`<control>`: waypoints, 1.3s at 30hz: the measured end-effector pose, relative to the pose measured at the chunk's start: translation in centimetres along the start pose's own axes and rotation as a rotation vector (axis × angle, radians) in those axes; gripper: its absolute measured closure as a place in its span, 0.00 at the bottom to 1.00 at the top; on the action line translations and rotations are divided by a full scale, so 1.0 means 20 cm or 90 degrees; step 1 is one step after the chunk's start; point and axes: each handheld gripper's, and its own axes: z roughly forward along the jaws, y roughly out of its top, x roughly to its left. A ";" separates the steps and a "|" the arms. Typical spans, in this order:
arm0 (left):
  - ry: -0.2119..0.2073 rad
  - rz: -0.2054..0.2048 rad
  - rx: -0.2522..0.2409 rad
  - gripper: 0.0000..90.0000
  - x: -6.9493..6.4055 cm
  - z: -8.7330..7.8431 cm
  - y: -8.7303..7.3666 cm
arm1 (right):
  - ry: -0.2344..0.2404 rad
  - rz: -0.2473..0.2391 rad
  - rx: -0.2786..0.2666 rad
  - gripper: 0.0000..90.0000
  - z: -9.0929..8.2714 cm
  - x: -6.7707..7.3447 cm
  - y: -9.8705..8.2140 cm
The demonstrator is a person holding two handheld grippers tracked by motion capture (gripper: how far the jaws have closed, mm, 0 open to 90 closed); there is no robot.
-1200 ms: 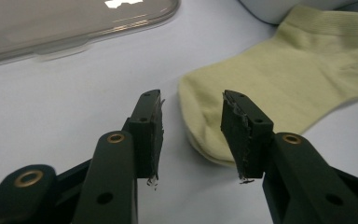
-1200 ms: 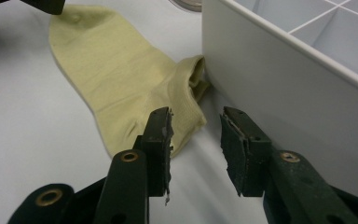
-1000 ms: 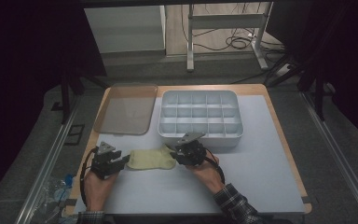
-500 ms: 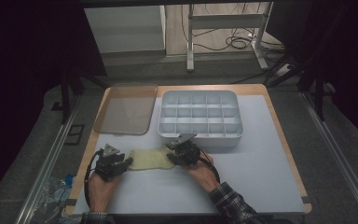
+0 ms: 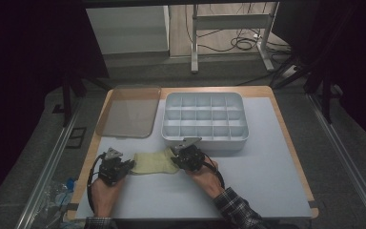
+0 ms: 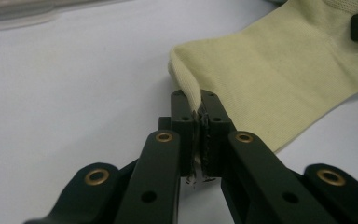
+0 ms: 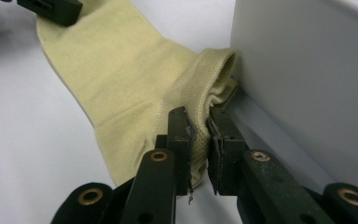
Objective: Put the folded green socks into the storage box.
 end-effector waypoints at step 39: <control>-0.100 0.125 -0.031 0.95 -0.57 0.05 0.11 | -0.007 0.058 0.002 0.89 -0.64 -0.08 -0.32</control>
